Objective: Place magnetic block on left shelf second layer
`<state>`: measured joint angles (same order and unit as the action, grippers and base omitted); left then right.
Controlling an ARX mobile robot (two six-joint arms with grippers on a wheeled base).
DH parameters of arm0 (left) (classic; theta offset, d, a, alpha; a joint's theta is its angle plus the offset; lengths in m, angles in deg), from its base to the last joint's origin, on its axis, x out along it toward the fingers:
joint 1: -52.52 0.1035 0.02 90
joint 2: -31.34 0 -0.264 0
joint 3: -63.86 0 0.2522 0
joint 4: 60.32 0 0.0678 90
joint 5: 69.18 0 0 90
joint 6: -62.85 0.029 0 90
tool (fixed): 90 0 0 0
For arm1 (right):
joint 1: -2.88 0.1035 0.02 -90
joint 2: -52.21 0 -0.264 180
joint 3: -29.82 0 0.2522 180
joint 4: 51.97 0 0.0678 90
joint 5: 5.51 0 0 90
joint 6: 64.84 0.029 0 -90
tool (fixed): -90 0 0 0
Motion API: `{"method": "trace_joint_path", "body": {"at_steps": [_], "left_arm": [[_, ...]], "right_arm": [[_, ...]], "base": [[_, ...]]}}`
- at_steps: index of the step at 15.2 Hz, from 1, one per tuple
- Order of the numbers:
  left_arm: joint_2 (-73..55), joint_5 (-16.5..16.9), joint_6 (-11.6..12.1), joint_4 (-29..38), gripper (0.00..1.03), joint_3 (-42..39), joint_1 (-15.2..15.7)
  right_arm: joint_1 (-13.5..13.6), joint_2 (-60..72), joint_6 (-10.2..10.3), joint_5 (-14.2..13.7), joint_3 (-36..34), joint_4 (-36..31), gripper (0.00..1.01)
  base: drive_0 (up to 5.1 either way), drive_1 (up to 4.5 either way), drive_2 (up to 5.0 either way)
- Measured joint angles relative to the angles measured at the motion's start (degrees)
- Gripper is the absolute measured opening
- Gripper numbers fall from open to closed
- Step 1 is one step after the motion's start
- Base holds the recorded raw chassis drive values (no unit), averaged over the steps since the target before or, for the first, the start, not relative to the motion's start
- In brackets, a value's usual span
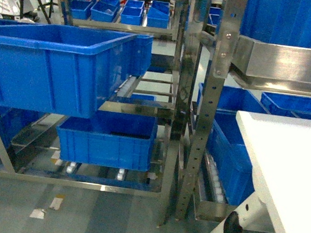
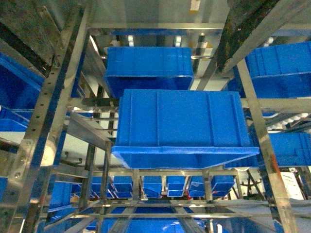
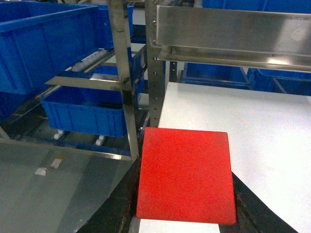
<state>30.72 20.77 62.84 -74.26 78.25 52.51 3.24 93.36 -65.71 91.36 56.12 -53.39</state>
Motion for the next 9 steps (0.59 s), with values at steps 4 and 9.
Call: {"method": "trace_joint_path", "body": {"at_steps": [4,9], "left_arm": [[0.0,0.02,0.02,0.04,0.98,0.0,0.0],[0.0,0.04,0.0,0.0,0.98,0.0,0.0]], "right_arm": [[0.0,-0.04,0.0,-0.02,0.0,-0.11,0.34],[0.0,-0.04,0.0,0.0,0.0,-0.02,0.34]], "base": [[-4.9,2.51,2.5],[-5.1,2.37,2.4]]}}
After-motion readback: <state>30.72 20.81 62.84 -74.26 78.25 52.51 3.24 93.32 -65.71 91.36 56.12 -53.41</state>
